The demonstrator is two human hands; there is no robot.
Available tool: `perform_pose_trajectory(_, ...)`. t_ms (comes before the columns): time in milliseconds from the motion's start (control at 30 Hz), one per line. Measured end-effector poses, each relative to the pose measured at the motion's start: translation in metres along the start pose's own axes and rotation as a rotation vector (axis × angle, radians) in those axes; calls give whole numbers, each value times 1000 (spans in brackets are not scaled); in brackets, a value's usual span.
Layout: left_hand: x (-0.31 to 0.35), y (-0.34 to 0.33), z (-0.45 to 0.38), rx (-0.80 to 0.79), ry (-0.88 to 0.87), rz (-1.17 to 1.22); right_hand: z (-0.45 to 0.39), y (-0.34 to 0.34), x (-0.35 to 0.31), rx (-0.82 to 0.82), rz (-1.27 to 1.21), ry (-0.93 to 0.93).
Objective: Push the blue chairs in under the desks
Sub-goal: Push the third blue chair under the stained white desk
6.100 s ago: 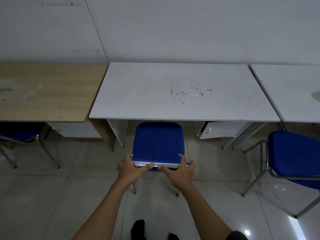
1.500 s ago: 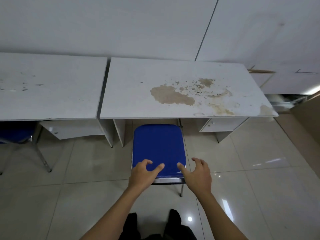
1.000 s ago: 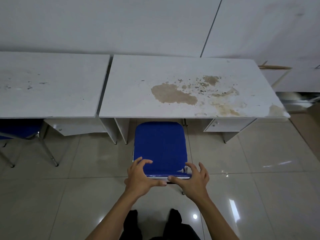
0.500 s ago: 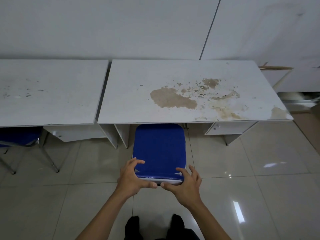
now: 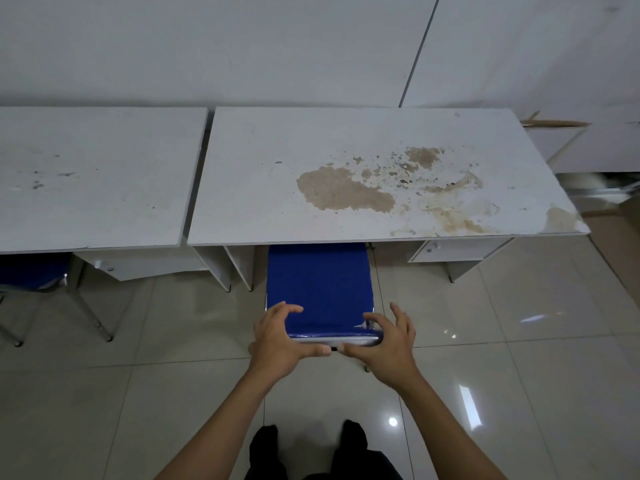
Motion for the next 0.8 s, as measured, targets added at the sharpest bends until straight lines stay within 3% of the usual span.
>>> perform_pose_trajectory(800, 60, 41, -170, 73, 74, 10, -173, 24, -91, -39, 64, -30)
Point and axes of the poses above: each hand's wrist, its own z-axis away from the middle knuckle, its own y-axis out of the back of the hand, x = y × z, the point moved 1 cm from there along -z, towards the middle knuckle, and after that the axes turned 5 degrees about -y, right-handed, at the moved point
